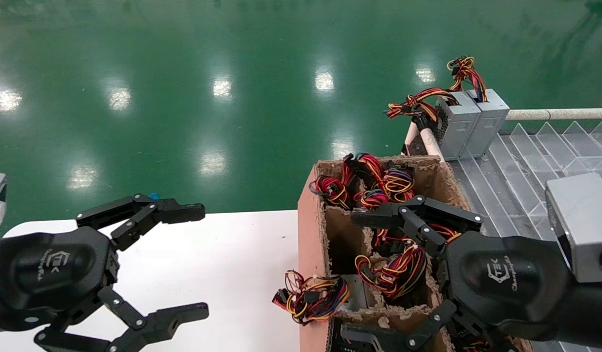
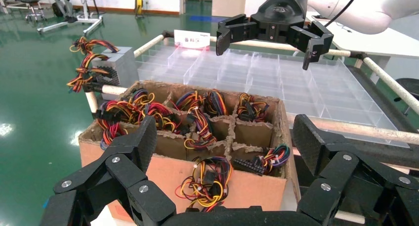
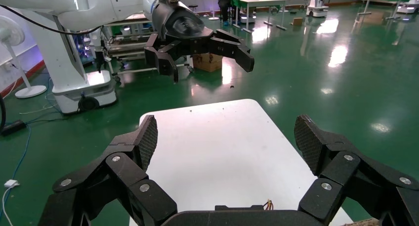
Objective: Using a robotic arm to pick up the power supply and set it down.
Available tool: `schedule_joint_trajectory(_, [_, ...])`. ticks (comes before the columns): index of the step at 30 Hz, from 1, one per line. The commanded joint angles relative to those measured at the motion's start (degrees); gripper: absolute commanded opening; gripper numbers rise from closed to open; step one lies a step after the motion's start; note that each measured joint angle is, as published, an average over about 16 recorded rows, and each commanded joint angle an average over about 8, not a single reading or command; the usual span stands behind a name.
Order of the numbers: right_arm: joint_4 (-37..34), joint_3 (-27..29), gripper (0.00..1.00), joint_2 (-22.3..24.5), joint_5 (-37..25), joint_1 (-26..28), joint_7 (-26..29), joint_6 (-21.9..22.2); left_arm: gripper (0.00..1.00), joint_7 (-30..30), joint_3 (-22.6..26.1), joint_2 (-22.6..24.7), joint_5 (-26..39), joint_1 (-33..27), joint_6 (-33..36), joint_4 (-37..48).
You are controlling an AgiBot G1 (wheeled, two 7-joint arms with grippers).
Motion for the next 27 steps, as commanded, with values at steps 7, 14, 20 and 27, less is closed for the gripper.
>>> schedule_joint_trajectory(7, [0.0,0.0,1.0,0.0,0.0,0.0,0.0,0.0,0.0,0.0,0.0,0.0,0.0,0.0,0.0,0.0])
schedule_joint_trajectory(14, [0.0,0.0,1.0,0.0,0.0,0.0,0.0,0.0,0.0,0.0,0.0,0.0,0.0,0.0,0.0,0.0])
schedule_joint_trajectory(20, [0.0,0.0,1.0,0.0,0.0,0.0,0.0,0.0,0.0,0.0,0.0,0.0,0.0,0.0,0.0,0.0])
schedule_joint_trajectory(27, [0.0,0.0,1.0,0.0,0.0,0.0,0.0,0.0,0.0,0.0,0.0,0.0,0.0,0.0,0.0,0.0])
